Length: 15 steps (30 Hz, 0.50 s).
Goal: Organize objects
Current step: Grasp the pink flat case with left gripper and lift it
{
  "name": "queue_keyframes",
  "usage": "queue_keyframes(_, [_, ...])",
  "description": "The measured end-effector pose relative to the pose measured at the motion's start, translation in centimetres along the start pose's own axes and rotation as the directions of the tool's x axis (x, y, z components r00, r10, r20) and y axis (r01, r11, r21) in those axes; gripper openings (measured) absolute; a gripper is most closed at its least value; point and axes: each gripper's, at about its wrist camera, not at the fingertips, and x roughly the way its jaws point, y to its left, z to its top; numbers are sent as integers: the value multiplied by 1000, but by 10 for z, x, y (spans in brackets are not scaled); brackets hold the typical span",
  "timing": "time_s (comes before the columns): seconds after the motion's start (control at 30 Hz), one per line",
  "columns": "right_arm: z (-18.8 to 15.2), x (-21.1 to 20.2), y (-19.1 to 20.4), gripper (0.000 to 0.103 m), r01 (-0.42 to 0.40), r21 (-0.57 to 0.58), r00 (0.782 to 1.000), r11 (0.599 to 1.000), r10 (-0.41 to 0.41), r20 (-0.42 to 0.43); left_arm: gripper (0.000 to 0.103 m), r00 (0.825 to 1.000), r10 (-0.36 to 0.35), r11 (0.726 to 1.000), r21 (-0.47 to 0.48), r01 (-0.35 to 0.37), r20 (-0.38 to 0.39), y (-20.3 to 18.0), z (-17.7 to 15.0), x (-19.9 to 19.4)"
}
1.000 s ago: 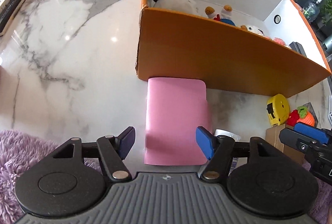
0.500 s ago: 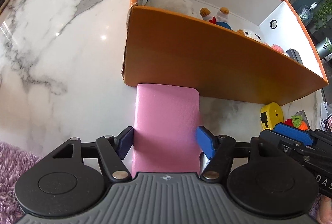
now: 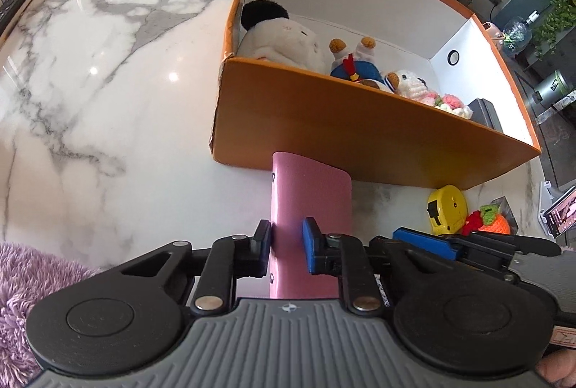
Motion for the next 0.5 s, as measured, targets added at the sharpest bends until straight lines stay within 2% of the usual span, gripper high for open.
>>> queue_keyframes(0.3, [-1,15,2,9,4,-31,1000,999,-5,-17,14,997,-82,997,15,82,15,-16,2,-13])
queue_keyframes(0.5, [-1,14,-3,4,-13,-22,1000,1000,12,-9,17,993,-120,993,-12,120,-2,-22,7,-13])
